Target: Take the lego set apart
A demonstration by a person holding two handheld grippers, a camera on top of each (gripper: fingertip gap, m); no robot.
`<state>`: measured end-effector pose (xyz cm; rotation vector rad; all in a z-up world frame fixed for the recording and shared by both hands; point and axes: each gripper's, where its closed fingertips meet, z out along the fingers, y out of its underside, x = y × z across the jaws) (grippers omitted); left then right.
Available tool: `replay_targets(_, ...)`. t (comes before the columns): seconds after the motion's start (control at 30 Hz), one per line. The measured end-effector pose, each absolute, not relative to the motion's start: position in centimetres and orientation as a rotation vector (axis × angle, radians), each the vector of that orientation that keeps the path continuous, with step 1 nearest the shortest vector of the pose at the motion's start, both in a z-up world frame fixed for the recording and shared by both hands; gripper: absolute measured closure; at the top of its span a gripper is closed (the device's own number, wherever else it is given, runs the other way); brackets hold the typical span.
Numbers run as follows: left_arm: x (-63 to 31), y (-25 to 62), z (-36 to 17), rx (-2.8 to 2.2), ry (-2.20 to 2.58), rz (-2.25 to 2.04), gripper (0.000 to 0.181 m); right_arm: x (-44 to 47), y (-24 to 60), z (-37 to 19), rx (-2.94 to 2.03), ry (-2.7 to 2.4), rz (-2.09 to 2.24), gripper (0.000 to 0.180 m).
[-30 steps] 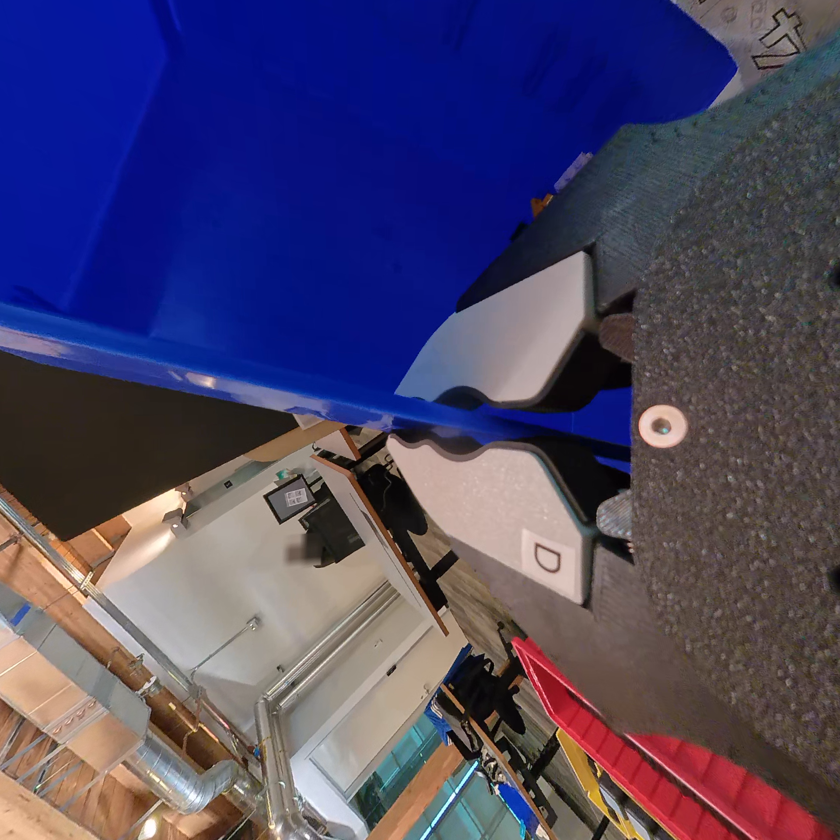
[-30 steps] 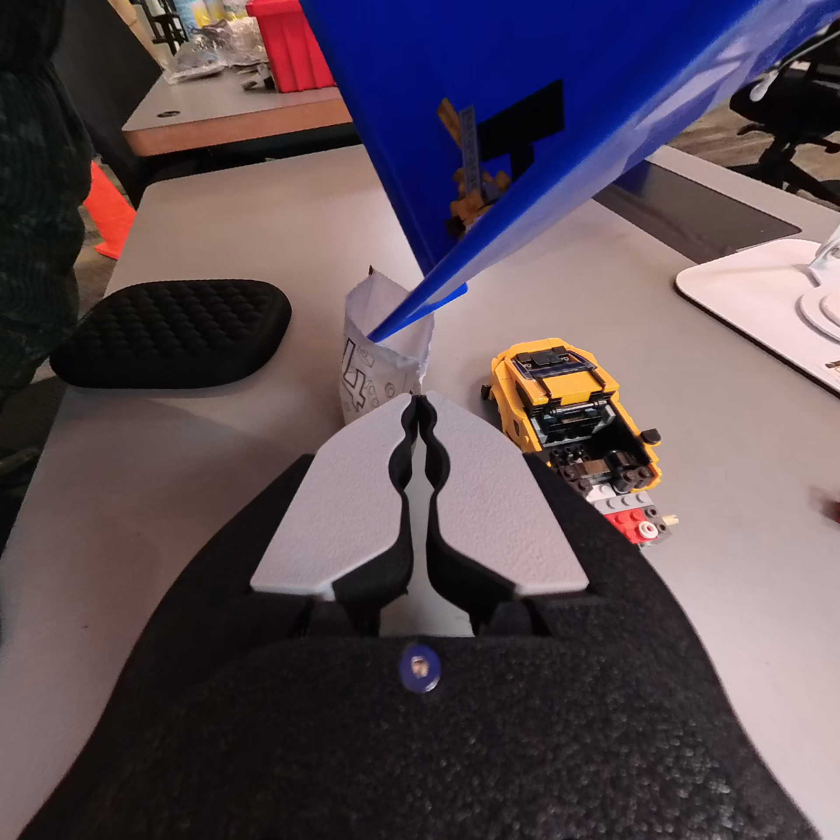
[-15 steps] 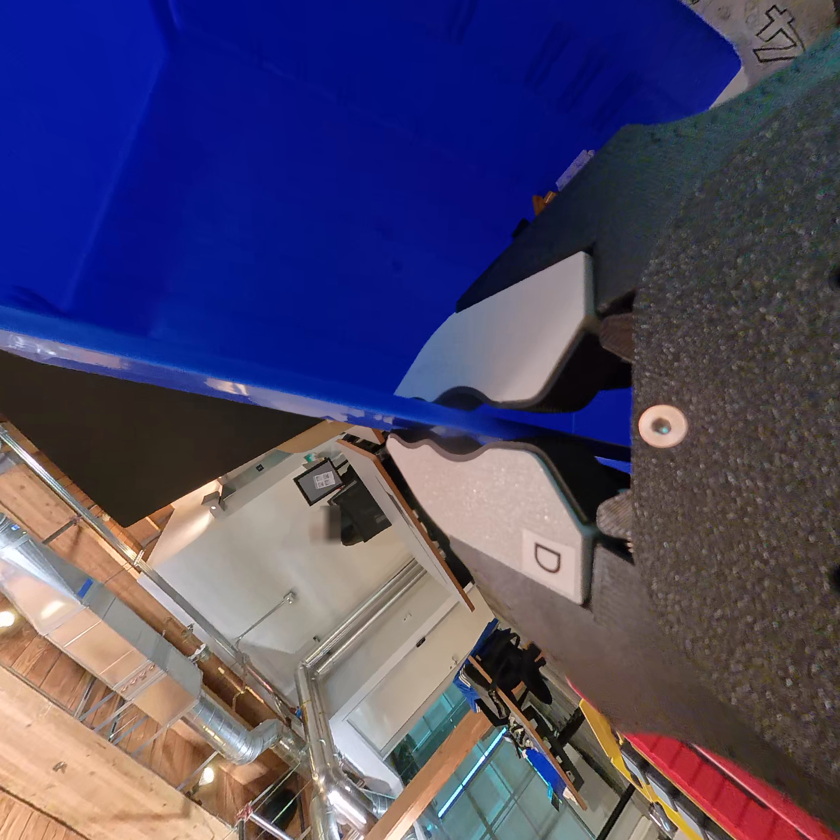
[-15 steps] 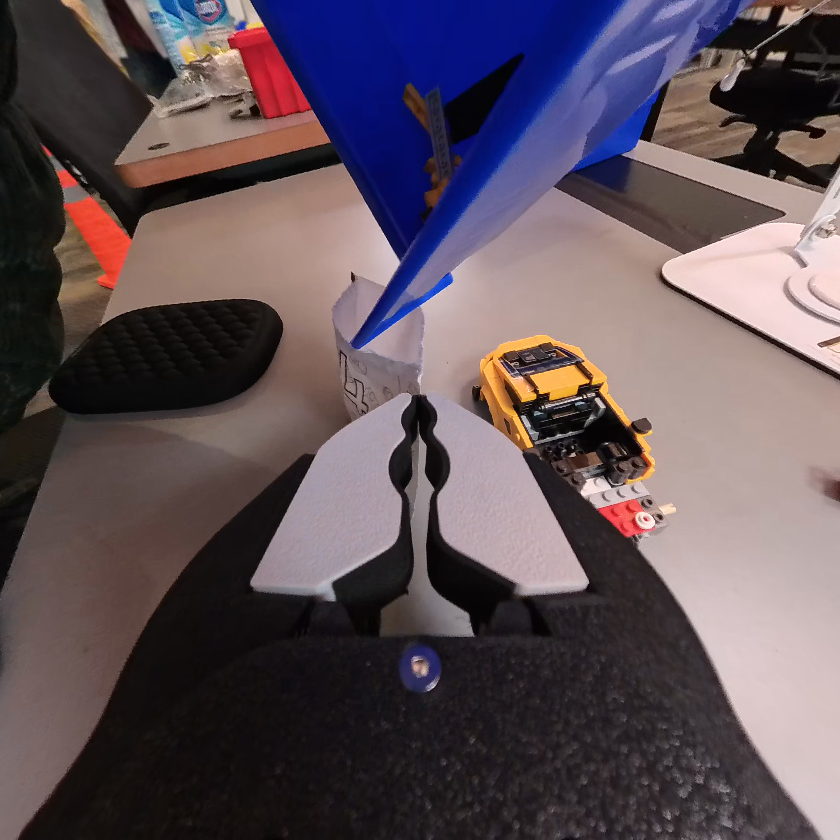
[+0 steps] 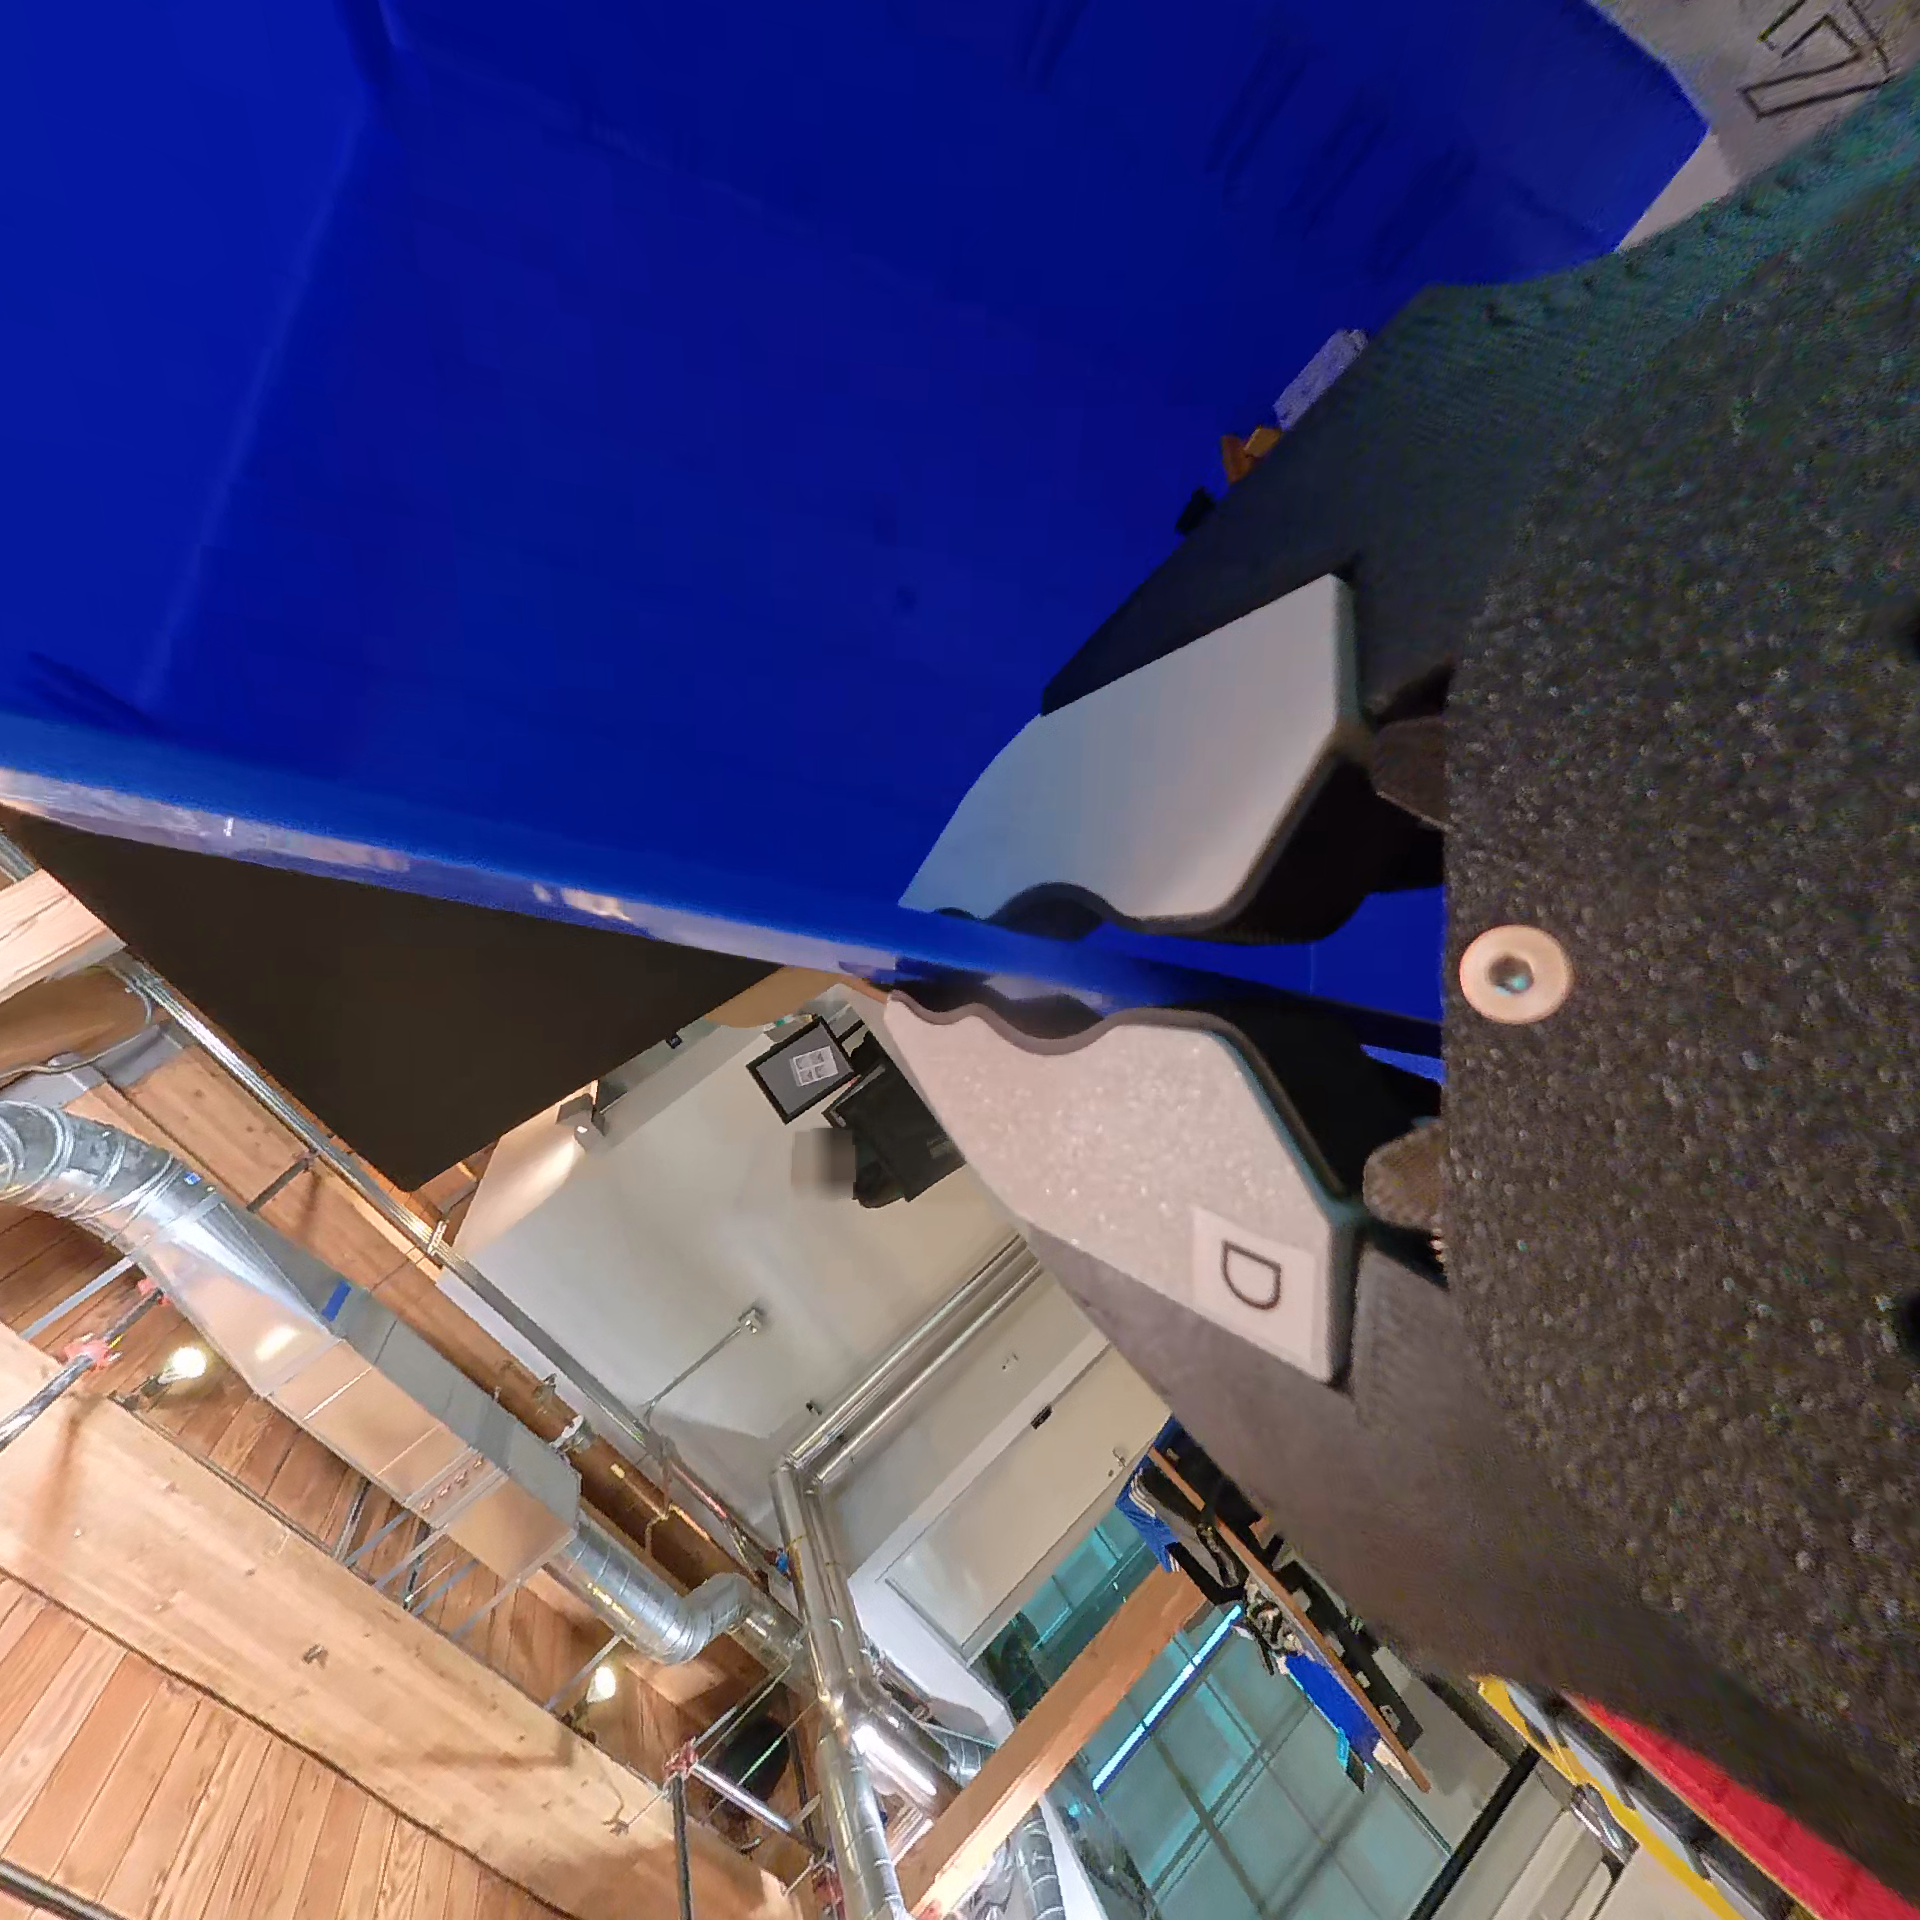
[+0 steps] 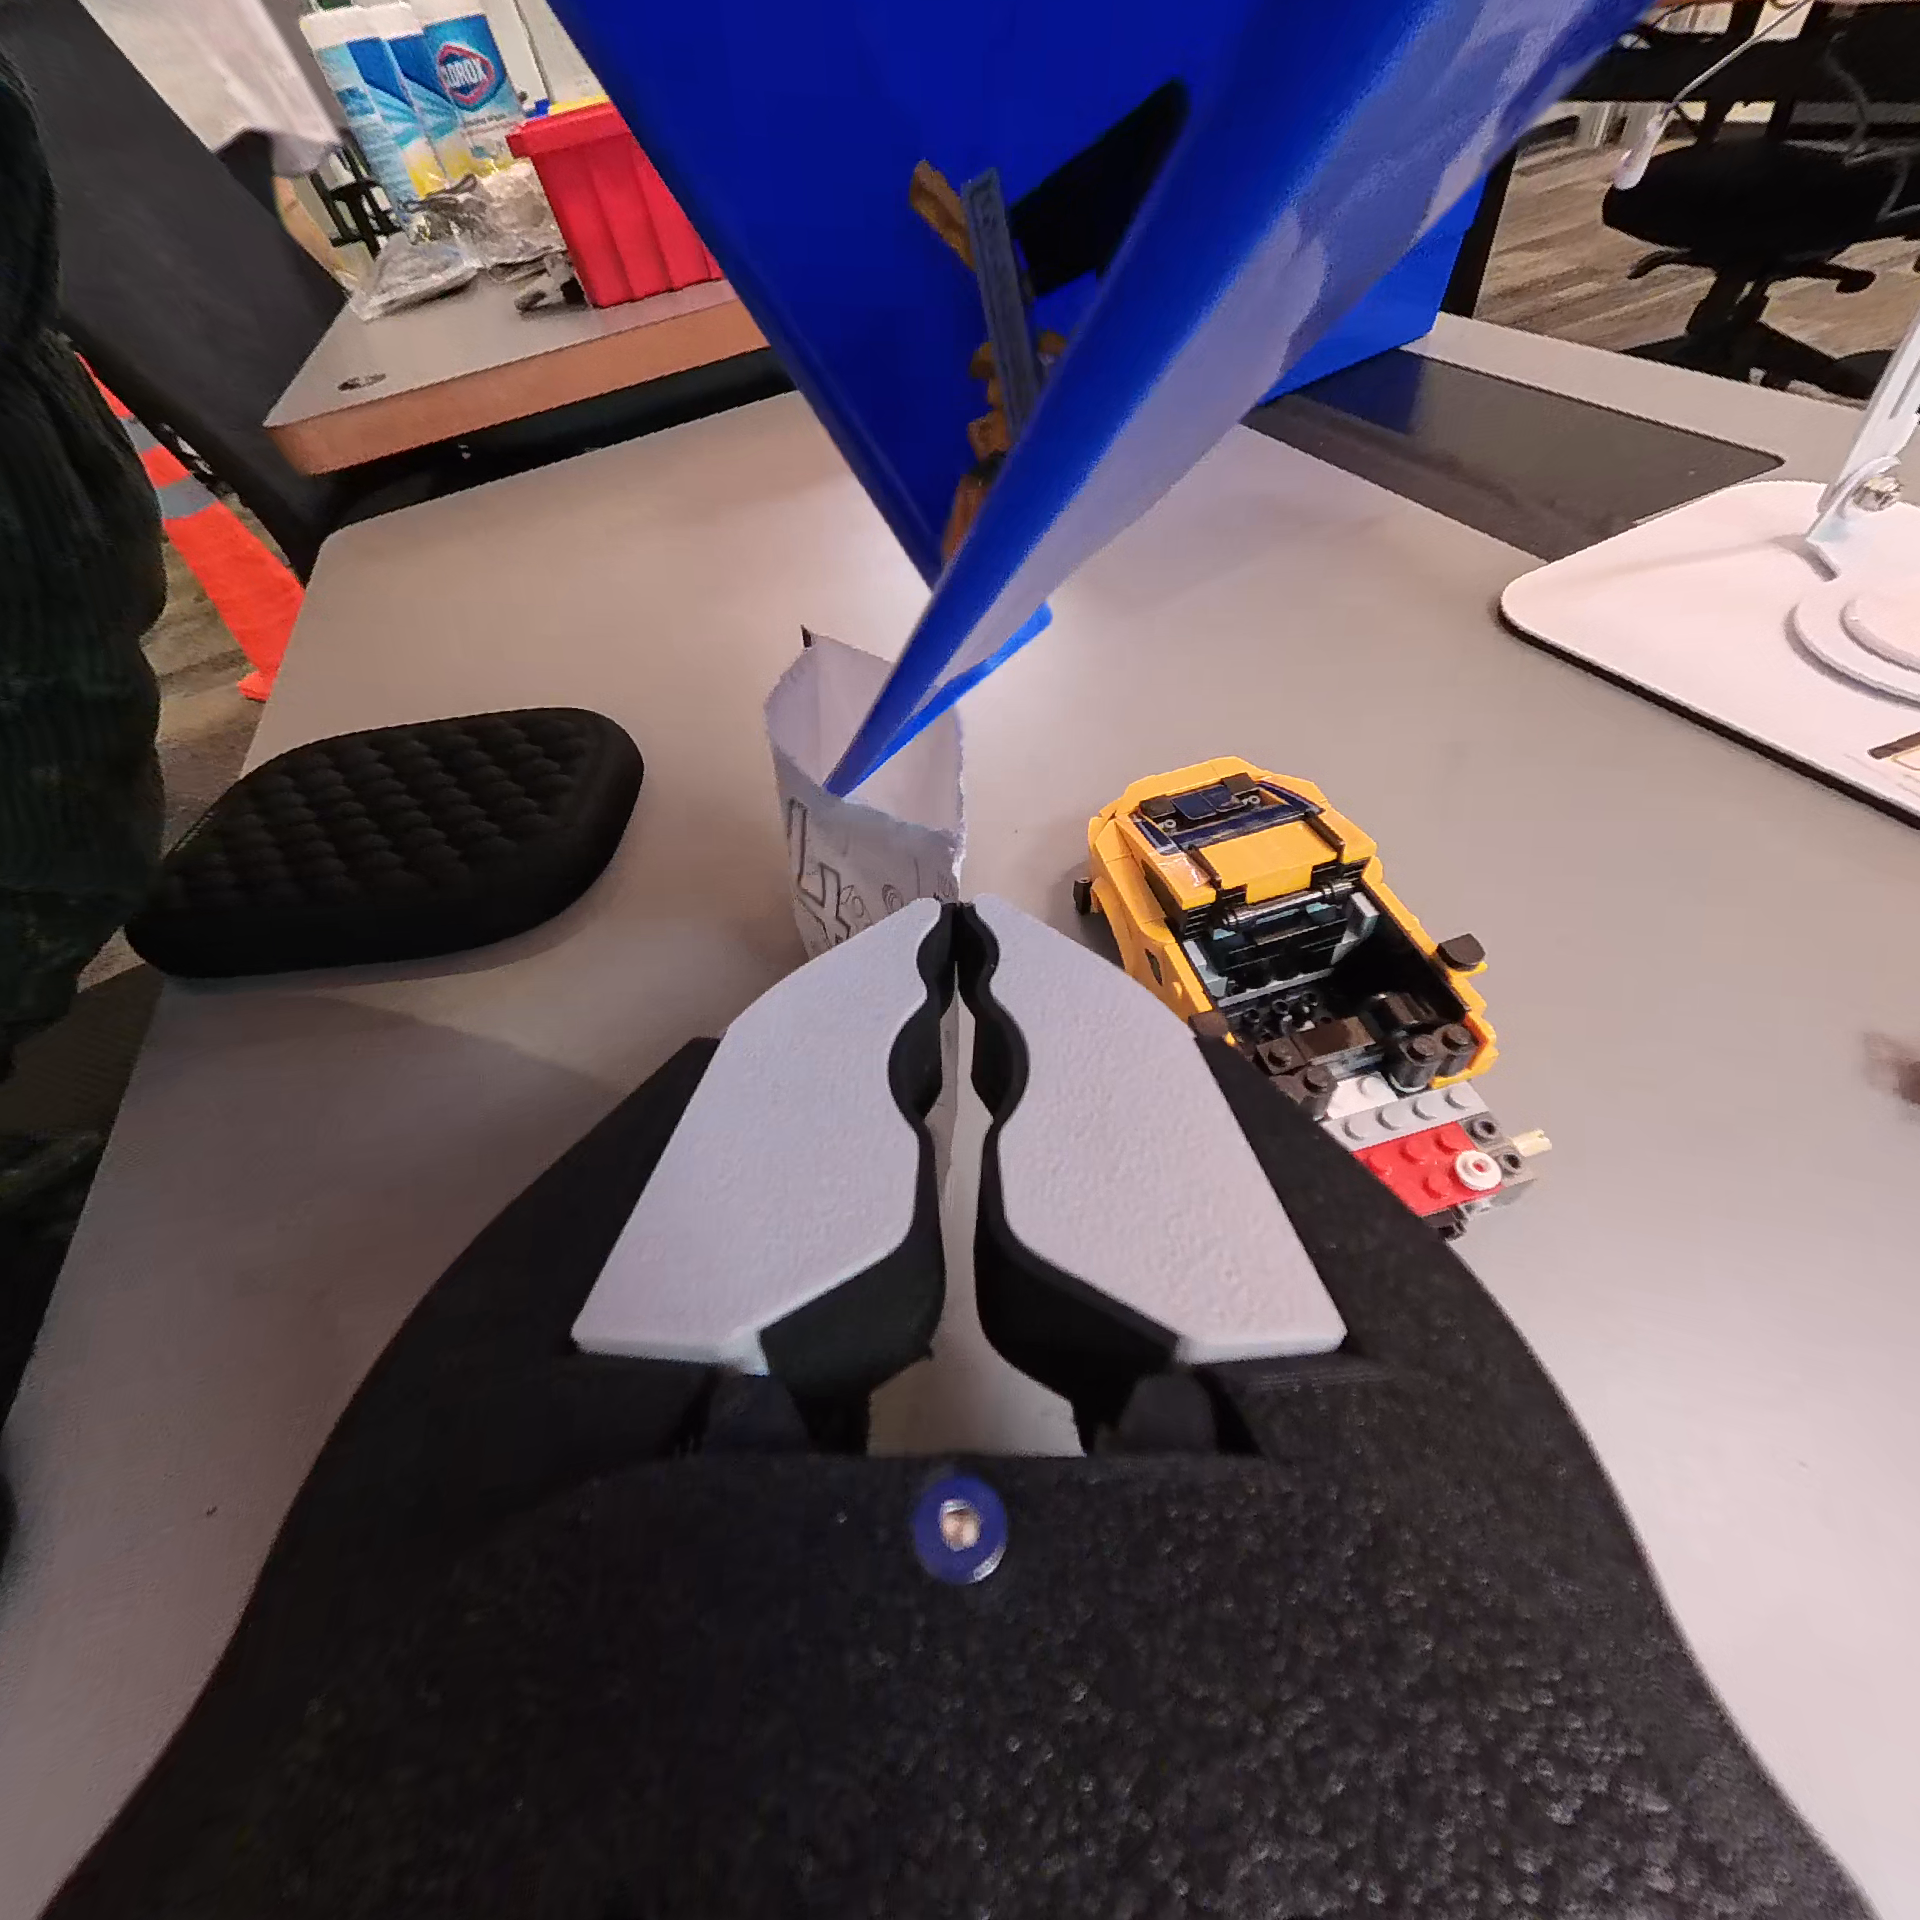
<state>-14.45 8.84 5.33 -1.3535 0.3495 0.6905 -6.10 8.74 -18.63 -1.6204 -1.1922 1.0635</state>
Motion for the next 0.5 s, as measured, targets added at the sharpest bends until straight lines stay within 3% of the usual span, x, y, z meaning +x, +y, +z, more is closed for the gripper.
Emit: replay_targets(0.5,-13.71,8.79,5.81,-1.299,0.384,0.724,0.176,-6.05,9.01,-18.57,-1.628,-1.169,1.074,0.180)
